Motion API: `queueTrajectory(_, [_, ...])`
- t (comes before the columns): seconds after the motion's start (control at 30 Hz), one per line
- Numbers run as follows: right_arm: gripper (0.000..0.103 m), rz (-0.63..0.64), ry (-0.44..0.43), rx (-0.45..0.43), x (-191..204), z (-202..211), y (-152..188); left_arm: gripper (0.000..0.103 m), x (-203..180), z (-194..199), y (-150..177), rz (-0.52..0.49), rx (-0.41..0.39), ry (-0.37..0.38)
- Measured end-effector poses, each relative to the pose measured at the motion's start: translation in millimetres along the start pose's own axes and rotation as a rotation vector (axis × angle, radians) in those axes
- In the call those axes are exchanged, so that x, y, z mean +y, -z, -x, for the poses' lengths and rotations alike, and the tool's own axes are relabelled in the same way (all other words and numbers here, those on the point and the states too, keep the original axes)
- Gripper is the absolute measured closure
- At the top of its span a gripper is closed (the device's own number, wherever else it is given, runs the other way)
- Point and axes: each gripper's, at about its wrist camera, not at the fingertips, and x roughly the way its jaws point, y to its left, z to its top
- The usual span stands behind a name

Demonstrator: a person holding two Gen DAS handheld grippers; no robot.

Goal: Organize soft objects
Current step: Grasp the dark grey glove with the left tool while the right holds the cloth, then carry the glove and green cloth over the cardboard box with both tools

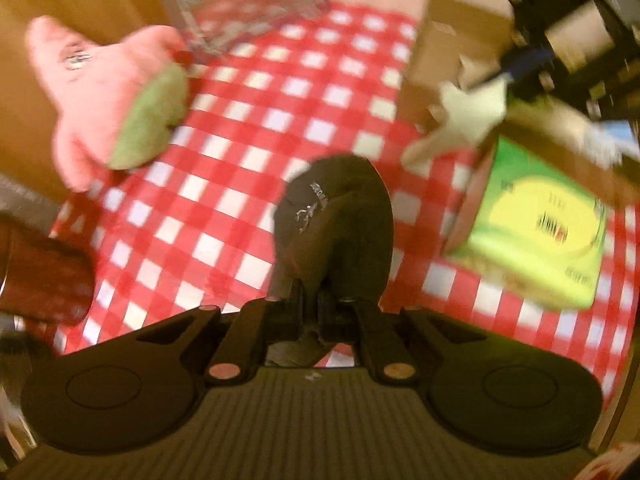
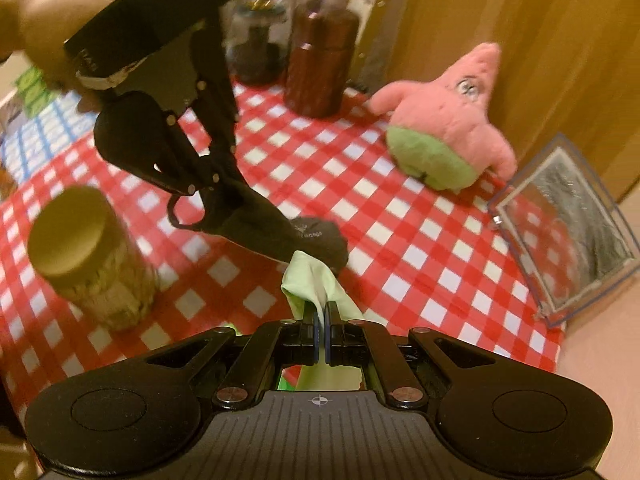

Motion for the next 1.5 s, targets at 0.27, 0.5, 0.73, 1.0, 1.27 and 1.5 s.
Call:
queueTrajectory(0.27, [0.100, -0.112, 0.062, -0.089, 14, 49, -1, 0.099, -25, 52, -2, 0.160, -0.123, -0.039])
queueTrajectory(0.5, [0.100, -0.166, 0.092, -0.151, 38, 103, 11, 0.099, -64, 103, 7, 0.263, -0.239, -0.072])
queueTrajectory(0.73, [0.100, -0.263, 0.092, -0.216, 66, 145, 41, 0.099, -114, 137, 36, 0.369, -0.318, -0.080])
queueTrajectory(1.0, [0.100, -0.374, 0.070, -0.279, 101, 172, 86, 0.099, -171, 159, 83, 0.532, -0.420, -0.082])
queueTrajectory(1.27, [0.100, -0.511, 0.072, -0.361, 121, 191, 120, 0.099, -225, 164, 113, 0.659, -0.507, -0.099])
queueTrajectory(1.5, [0.100, -0.560, 0.138, -0.362, 130, 200, 146, 0.099, -261, 163, 130, 0.760, -0.560, -0.068])
